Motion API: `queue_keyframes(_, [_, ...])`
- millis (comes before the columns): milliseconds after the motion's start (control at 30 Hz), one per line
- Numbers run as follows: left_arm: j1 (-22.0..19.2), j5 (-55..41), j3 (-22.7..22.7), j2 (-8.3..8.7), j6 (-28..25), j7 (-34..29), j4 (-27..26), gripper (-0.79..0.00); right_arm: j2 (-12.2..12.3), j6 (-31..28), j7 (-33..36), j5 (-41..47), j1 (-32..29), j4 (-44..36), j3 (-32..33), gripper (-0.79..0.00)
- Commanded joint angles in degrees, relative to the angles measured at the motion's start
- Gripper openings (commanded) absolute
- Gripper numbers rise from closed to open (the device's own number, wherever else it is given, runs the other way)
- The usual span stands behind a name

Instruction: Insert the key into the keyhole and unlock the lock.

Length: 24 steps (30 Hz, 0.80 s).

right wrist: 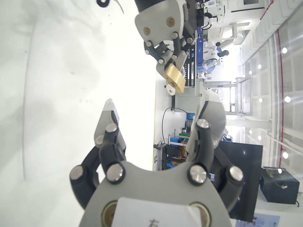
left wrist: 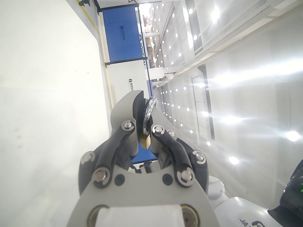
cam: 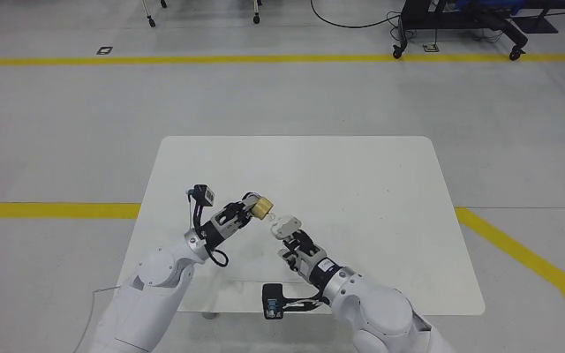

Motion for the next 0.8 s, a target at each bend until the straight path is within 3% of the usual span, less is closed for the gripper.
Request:
queue_keyframes(0, [-0.4, 0.9, 0.7, -0.13, 1.3, 0.1, 0.2, -0.785, -0.3, 0.9, 1.3, -0.5, 0.8, 0.9, -0.9, -0.643])
queue_keyframes(300, [-0.9, 0.8, 0.9, -0.37, 2.0, -0.7, 0.6, -0.785, -1.8, 0.0, 2.8, 3.6, 5.5, 6.4, -2.8, -0.650])
queue_keyframes(633, [-1.1, 1.1, 0.8, -0.51, 2.5, -1.7, 0.8, -0.785, -2.4, -0.7, 4.6, 5.6, 6.7, 7.6, -2.4, -0.662])
queue_keyframes(667, [-1.1, 1.1, 0.8, -0.53, 2.5, -1.8, 0.8, -0.785, -2.4, -0.7, 4.7, 5.6, 6.8, 7.7, -2.3, -0.668])
queue_keyframes(767, [-1.1, 0.9, 0.8, -0.57, 2.6, -2.1, 0.8, -0.785, -2.6, -0.6, 4.7, 5.9, 6.9, 8.2, -2.2, -0.785])
